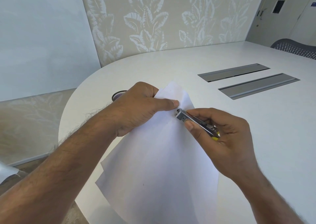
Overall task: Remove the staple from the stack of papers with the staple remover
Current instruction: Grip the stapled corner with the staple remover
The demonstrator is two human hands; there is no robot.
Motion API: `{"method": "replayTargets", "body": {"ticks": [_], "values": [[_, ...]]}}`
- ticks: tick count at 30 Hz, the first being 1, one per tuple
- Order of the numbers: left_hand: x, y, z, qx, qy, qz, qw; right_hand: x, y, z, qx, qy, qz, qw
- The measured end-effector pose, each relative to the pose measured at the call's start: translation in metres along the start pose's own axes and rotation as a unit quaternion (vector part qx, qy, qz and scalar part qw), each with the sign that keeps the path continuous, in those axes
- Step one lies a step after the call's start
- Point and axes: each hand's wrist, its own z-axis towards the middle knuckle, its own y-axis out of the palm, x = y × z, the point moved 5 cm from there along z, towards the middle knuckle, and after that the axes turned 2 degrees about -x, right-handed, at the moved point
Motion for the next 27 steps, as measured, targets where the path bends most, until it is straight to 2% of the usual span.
{"method": "replayTargets", "body": {"ticks": [4,12,14,16,19,27], "values": [[-0.001,-0.001,0.000,0.005,-0.012,0.005,1.000,-0.007,-0.001,0.003,-0.008,-0.080,-0.071,0.994],[-0.005,0.002,0.003,0.001,-0.019,-0.015,1.000,-0.008,-0.004,-0.002,0.028,-0.200,-0.163,0.966],[-0.004,-0.001,0.002,0.010,-0.014,-0.018,1.000,-0.005,-0.005,-0.005,0.024,-0.171,-0.128,0.977],[-0.002,-0.004,0.001,0.007,-0.011,-0.019,1.000,0.003,-0.005,-0.006,0.015,-0.093,-0.049,0.994],[0.000,-0.005,0.000,-0.002,-0.004,-0.015,1.000,0.013,-0.004,-0.008,0.021,0.002,0.047,0.999],[0.000,0.003,0.000,-0.019,-0.001,-0.024,1.000,0.009,0.000,-0.002,0.001,0.033,0.090,0.995]]}}
